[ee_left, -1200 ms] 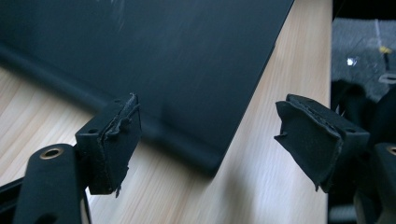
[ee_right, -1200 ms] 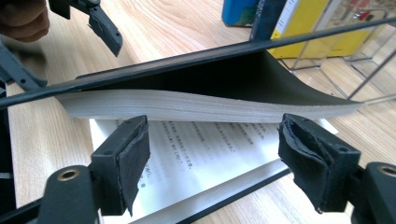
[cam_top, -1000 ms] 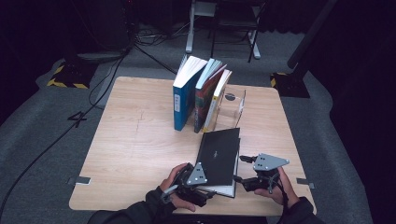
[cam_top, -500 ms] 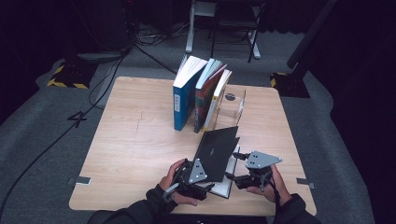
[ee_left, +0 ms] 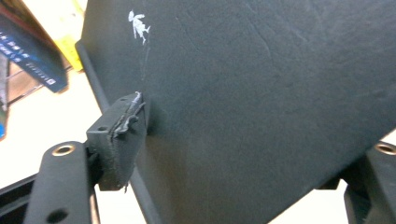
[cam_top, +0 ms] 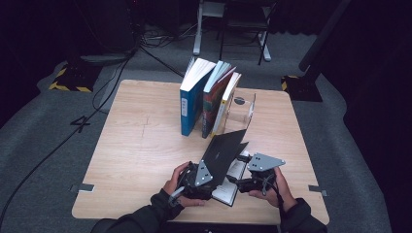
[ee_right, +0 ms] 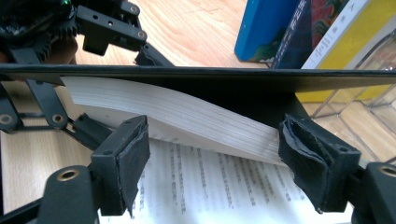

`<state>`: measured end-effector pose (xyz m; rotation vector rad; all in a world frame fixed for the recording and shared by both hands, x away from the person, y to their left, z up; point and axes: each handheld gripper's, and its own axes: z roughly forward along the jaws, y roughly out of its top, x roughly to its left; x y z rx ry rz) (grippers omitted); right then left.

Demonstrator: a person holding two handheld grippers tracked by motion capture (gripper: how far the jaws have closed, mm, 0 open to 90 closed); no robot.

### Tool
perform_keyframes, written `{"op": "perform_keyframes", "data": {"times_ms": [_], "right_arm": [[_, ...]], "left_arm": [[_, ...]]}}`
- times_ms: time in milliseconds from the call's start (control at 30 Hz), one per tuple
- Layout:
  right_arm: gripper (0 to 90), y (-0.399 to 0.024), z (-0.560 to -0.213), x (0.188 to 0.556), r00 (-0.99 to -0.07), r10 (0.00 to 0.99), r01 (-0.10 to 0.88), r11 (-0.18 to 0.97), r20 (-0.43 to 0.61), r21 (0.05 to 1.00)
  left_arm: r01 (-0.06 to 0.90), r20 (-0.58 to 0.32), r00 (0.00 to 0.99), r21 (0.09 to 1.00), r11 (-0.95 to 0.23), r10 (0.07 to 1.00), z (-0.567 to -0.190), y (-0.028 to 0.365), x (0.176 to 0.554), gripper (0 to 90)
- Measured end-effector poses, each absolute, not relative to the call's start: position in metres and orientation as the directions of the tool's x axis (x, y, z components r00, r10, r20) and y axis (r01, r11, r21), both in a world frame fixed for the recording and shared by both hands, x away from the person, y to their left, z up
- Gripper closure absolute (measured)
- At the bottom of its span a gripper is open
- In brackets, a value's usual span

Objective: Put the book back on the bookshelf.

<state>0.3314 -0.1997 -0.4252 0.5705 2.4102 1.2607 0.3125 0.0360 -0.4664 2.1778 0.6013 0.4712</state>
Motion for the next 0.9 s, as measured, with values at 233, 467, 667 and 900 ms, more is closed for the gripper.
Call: {"op": "perform_keyframes", "data": {"times_ms": [233, 467, 667, 900], "right_arm": [[25.1, -0.192, -0.424, 0.335, -0.843, 0.523, 0.19, 0.512, -0.129, 0.838], [25.1, -0.193, -0.425, 0.336, -0.831, 0.54, 0.196, 0.504, -0.13, 0.841], [27.2, -0.197, -0.426, 0.335, -0.826, 0.546, 0.191, 0.505, -0.139, 0.842], [27.5, -0.207, -0.432, 0.337, -0.813, 0.561, 0.206, 0.526, -0.155, 0.825]], "left_arm": [[0.261, 0.13, 0.813, 0.79, -0.555, 0.568, -0.466, 0.041, 0.318, 31.7], [0.218, 0.175, 0.807, 0.801, -0.558, 0.565, -0.463, 0.043, 0.317, 42.7], [0.165, 0.24, 0.8, 0.794, -0.585, 0.55, -0.461, 0.041, 0.313, 49.9], [0.155, 0.228, 0.806, 0.81, -0.566, 0.546, -0.458, 0.047, 0.315, 53.3]]}}
